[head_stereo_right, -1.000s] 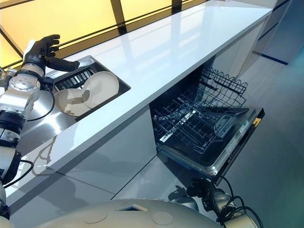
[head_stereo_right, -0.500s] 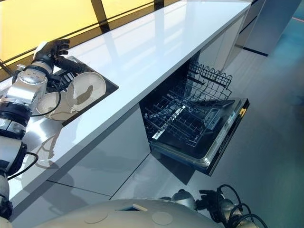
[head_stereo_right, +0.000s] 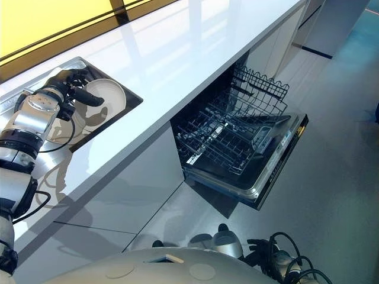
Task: Pick up plates and place into dishwasher.
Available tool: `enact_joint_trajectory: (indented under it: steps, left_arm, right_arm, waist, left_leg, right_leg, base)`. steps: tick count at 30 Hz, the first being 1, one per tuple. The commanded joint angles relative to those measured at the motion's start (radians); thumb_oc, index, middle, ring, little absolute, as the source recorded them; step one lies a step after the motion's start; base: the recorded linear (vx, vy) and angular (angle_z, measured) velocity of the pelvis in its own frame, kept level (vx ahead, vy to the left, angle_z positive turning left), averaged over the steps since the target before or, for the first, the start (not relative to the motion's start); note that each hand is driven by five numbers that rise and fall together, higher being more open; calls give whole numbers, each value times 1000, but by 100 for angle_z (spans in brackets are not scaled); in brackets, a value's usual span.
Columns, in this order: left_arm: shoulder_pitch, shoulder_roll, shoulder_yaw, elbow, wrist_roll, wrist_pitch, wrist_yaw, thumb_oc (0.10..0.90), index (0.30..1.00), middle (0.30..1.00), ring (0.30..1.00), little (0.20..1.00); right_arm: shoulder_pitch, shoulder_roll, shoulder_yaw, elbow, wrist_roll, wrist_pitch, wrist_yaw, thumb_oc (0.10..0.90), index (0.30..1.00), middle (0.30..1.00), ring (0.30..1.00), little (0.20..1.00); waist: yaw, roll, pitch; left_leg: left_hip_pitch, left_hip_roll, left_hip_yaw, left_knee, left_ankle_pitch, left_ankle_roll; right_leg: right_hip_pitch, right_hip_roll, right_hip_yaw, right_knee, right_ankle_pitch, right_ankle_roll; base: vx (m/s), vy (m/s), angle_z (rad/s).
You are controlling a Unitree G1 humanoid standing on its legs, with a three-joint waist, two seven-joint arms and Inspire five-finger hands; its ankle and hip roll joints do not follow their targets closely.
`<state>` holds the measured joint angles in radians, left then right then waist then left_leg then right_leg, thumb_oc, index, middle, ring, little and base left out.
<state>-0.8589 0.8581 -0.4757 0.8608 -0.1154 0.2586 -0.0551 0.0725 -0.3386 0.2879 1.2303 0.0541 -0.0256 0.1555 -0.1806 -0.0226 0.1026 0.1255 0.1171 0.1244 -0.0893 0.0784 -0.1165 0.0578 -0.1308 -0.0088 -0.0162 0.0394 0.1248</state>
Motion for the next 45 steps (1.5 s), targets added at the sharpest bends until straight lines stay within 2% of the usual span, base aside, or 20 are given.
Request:
enact_joint_trajectory:
  steps: [1, 5, 9, 14, 20, 24, 28, 31, 34, 39, 45]
  left_arm:
    - [-245, 101, -13, 47, 82, -73, 19, 800, 900, 900, 900, 900]
    - [-256, 110, -46, 56, 135, -84, -32, 800, 900, 900, 900, 900]
    - [-276, 117, -80, 59, 158, -60, -121, 800, 900, 900, 900, 900]
    - [-322, 125, -131, 92, 109, -31, -200, 800, 900, 900, 900, 900]
    - [-336, 119, -118, 112, 62, -29, -175, 800, 900, 900, 900, 900]
    - [-340, 121, -95, 112, 45, -75, -71, 800, 900, 900, 900, 900]
    - [-335, 120, -59, 92, -35, -120, 47, 800, 900, 900, 900, 900]
    - [-299, 115, 7, 59, -89, -208, 221, 800, 900, 900, 900, 900]
    - [-247, 106, 65, 23, -97, -247, 298, 800, 900, 900, 900, 900]
    - [-196, 111, 93, -2, -41, -261, 294, 800, 900, 900, 900, 900]
    - [-180, 107, 84, -2, -16, -233, 261, 800, 900, 900, 900, 900]
  right_arm:
    - [-19, -49, 0, -23, 7, -27, -5, 800, 900, 900, 900, 900]
    - [-16, -57, 1, -36, 19, -35, 0, 800, 900, 900, 900, 900]
    - [-18, -59, 3, -45, 28, -31, -2, 800, 900, 900, 900, 900]
    - [-20, -63, -2, -42, 24, -31, -7, 800, 900, 900, 900, 900]
    - [-20, -61, -6, -36, 23, -38, -12, 800, 900, 900, 900, 900]
    - [-14, -59, 0, -36, 32, -44, -12, 800, 900, 900, 900, 900]
    - [-7, -55, 7, -34, 41, -47, -13, 800, 900, 900, 900, 900]
    - [-1, -49, 11, -31, 46, -46, -15, 800, 900, 900, 900, 900]
    - [5, -44, 12, -33, 45, -44, -15, 800, 900, 900, 900, 900]
    - [15, -44, 9, -41, 36, -43, -14, 800, 900, 900, 900, 900]
    - [26, -41, 6, -49, 18, -40, -14, 800, 900, 900, 900, 900]
  waist:
    - [-14, 36, -15]
    - [-13, 29, -7]
    - [-14, 30, 0]
    - [-20, 34, 3]
    - [-21, 34, 6]
    - [-20, 29, 6]
    - [-17, 23, 5]
    - [-13, 18, 6]
    - [-7, 13, 7]
    - [-4, 14, 6]
    - [-7, 12, 8]
  left_leg:
    - [-31, -173, 40, 86, -171, 184]
    - [-35, -173, 36, 86, -172, 185]
    - [-39, -173, 36, 87, -172, 186]
    - [-41, -174, 42, 87, -172, 186]
    - [-43, -175, 42, 87, -170, 186]
    - [-44, -175, 40, 86, -169, 184]
    - [-45, -174, 39, 86, -168, 183]
    - [-43, -171, 36, 86, -169, 182]
    - [-41, -169, 32, 87, -171, 182]
    - [-39, -169, 31, 89, -173, 184]
    - [-40, -169, 37, 98, -178, 186]
  right_leg:
    - [-100, 64, 42, 143, -21, 40]
    - [-102, 68, 41, 132, -17, 41]
    - [-107, 71, 43, 126, -14, 41]
    - [-110, 72, 42, 120, -9, 45]
    - [-108, 74, 39, 112, -12, 44]
    - [-104, 77, 40, 106, -13, 42]
    - [-104, 79, 40, 105, -13, 40]
    - [-101, 82, 41, 107, -16, 36]
    - [-100, 83, 39, 109, -18, 33]
    - [-101, 84, 38, 117, -24, 32]
    - [-104, 81, 39, 126, -27, 35]
  base:
    - [0, 0, 0]
    - [0, 0, 0]
    - [0, 0, 0]
    - [0, 0, 0]
    - [0, 0, 0]
    - [0, -7, -2]
    - [3, -8, 0]
    - [7, -10, 0]
    - [0, 0, 0]
    - [34, 0, -1]
    - [36, 13, 0]
